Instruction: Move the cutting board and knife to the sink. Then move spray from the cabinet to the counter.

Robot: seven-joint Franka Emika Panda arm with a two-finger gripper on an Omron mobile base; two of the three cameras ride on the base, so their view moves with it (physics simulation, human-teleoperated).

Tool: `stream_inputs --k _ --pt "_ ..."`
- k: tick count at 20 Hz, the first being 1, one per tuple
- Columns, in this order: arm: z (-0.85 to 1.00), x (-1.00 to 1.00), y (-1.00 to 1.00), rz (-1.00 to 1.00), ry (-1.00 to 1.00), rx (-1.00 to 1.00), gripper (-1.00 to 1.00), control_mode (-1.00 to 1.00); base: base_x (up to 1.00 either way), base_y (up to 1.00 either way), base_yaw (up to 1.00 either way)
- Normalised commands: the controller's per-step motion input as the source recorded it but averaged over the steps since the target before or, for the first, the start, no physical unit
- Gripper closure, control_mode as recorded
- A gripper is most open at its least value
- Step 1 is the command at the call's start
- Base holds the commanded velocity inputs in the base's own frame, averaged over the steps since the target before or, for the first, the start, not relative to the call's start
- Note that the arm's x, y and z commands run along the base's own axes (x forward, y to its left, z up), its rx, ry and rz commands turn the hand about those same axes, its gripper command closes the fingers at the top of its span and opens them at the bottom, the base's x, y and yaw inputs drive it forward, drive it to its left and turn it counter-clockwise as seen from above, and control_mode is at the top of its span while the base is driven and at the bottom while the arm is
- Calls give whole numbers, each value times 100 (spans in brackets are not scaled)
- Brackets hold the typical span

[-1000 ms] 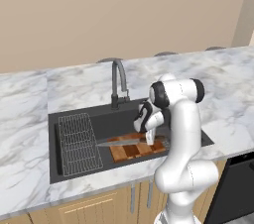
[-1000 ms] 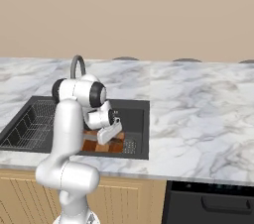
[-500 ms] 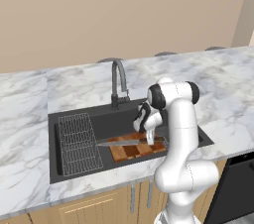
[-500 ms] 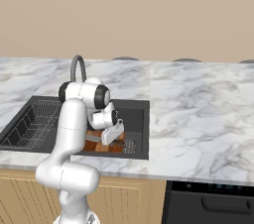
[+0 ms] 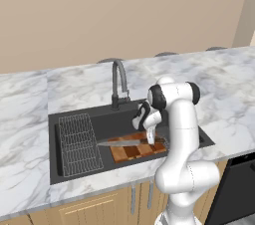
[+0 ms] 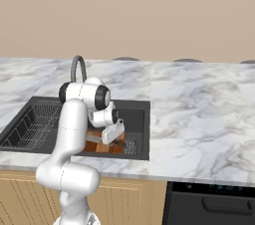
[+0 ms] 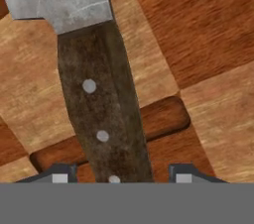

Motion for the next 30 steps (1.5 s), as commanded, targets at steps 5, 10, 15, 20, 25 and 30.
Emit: stream_inputs --k 5,10,15,20,25,30 --pt "25 -22 0 0 4 3 -100 -100 0 0 0" --pt "44 -18 -2 0 1 4 -100 -100 0 0 0" --pt "48 -29 -4 -4 -2 4 -100 -100 0 0 0" --pt "44 -42 -3 -17 -17 5 -100 -100 0 0 0" --pt "43 -42 0 -21 -28 3 -100 -100 0 0 0" --pt "50 -43 0 -20 -40 2 -100 -100 0 0 0"
